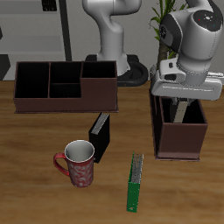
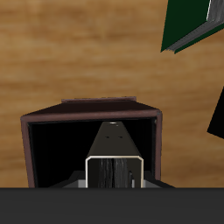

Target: Place the yellow book into the left desk caddy's right compartment and place the green book into the back desk caddy's front compartment and place the black book into the back desk caddy's back compartment

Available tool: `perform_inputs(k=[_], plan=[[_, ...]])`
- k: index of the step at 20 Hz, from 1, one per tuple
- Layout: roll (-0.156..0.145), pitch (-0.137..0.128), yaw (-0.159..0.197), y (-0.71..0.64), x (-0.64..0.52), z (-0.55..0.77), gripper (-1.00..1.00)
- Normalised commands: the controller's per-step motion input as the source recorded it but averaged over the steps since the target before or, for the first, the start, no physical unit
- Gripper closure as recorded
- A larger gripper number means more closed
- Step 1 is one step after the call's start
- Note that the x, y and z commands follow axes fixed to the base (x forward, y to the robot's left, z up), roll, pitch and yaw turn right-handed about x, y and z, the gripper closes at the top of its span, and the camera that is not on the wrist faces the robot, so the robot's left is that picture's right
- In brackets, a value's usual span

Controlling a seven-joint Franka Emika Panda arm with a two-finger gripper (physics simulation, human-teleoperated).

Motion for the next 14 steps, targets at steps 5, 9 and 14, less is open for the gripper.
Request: perform_inputs(k=[5, 9, 14], plan=[[-0.002, -0.015, 0.006, -0.1, -0.03, -0.23, 1.0], [0.016, 0.031, -0.014, -0.06, -0.07, -0.29, 1.0], [0.017, 0.036, -0.021, -0.08, -0.01, -0.13, -1.0]])
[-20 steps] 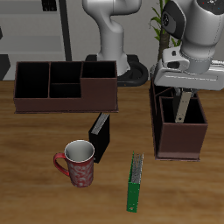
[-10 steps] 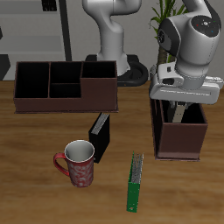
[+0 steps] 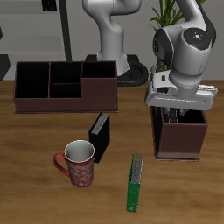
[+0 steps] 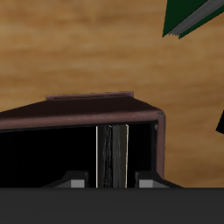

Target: Place the yellow book into the left desk caddy's right compartment and place the green book into the back desk caddy's front compartment and place the black book into the back desk caddy's back compartment

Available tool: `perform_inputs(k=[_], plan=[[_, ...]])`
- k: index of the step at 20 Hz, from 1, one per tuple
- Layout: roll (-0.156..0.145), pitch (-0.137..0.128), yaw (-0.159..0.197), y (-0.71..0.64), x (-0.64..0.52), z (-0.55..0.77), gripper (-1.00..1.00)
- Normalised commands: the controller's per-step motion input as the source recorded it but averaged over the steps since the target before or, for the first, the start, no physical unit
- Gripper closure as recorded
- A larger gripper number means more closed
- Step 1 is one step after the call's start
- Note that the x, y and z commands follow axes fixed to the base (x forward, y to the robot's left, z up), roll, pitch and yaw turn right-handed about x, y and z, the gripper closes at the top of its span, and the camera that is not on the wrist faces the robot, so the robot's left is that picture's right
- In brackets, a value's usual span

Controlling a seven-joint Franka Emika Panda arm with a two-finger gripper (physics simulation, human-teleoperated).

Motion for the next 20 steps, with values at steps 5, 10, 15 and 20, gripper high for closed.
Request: perform_inputs(k=[5, 10, 15, 20], plan=[[-0.016, -0.021, 0.035, -0.12, -0.01, 0.06, -1.0], [-0.018, -0.033, 0.027, -0.16, 0.01, 0.18, -1.0], [-0.02, -0.047, 0.004, -0.38, 0.01, 0.32, -1.0], [-0.003, -0.057, -0.003, -0.6, 0.02, 0.37, -1.0]])
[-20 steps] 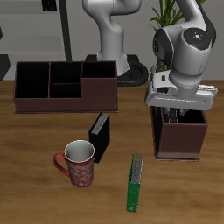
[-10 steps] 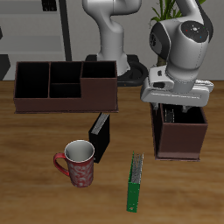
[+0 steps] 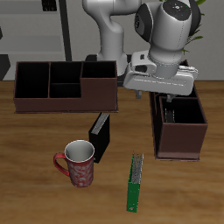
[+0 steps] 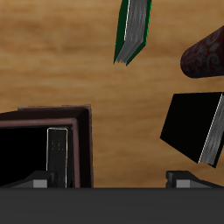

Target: Place the yellow book into the left desk caddy's right compartment and place the green book into the back desk caddy's front compartment and place the black book into the back desk caddy's back compartment

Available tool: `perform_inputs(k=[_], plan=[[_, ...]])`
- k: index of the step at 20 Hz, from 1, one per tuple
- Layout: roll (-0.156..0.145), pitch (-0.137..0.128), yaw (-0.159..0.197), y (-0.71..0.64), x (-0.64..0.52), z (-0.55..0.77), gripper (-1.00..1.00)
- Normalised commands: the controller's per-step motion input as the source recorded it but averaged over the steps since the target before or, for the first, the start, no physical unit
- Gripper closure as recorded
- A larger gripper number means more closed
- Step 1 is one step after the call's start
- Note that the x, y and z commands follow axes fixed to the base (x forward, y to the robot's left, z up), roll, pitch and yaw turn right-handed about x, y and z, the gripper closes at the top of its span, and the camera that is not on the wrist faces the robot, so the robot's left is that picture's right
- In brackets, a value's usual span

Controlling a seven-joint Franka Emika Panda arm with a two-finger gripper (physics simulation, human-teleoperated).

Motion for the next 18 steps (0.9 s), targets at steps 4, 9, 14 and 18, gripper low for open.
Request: perform_inputs(k=[4, 9, 14, 18], plan=[[0.013, -0.072, 0.039, -0.75, 0.07, 0.27, -1.0], [-0.068, -0.031, -0.026, -1.08, 0.2, 0.27, -1.0], [-0.003, -0.03, 0.005, -0.6, 0.2, 0.23, -1.0], [-0.042, -0.043, 0.04, -0.19, 0.32, 0.31, -1.0]])
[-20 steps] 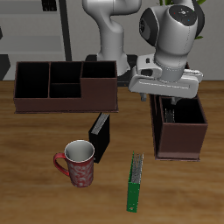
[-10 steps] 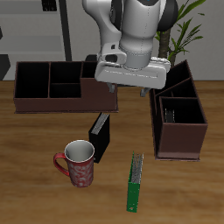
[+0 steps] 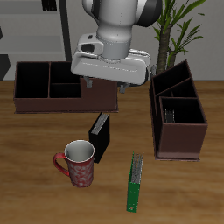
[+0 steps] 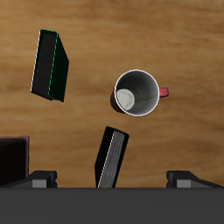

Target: Place the yellow book into the left desk caddy's right compartment and place the green book into the back desk caddy's front compartment and place the black book into the back desk caddy's back compartment

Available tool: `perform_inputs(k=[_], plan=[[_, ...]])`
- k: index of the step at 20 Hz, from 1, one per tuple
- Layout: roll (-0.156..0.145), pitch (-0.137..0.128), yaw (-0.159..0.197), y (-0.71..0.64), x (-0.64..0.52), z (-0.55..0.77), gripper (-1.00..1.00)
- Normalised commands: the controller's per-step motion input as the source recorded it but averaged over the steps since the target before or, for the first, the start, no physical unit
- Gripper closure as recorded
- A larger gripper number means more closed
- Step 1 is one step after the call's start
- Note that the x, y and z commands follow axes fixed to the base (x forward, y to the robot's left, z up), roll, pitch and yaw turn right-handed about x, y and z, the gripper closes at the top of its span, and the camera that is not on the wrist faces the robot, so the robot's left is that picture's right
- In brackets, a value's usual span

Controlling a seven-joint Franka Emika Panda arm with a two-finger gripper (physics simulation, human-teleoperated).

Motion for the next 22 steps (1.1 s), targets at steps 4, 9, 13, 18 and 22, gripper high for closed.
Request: perform_inputs(k=[4, 9, 13, 18, 22], plan=[[-0.011, -0.002, -0.024, 0.15, 0.37, 0.21, -1.0], [-0.026, 0.002, 0.009, 0.49, 0.44, 0.03, -1.0], [0.026, 0.004, -0.01, 0.56, 0.36, -0.13, -1.0], [0.019, 0.008, -0.007, 0.45, 0.52, -0.2, -1.0], [0.029, 0.006, 0.001, 0.29, 0.36, -0.18, -1.0]])
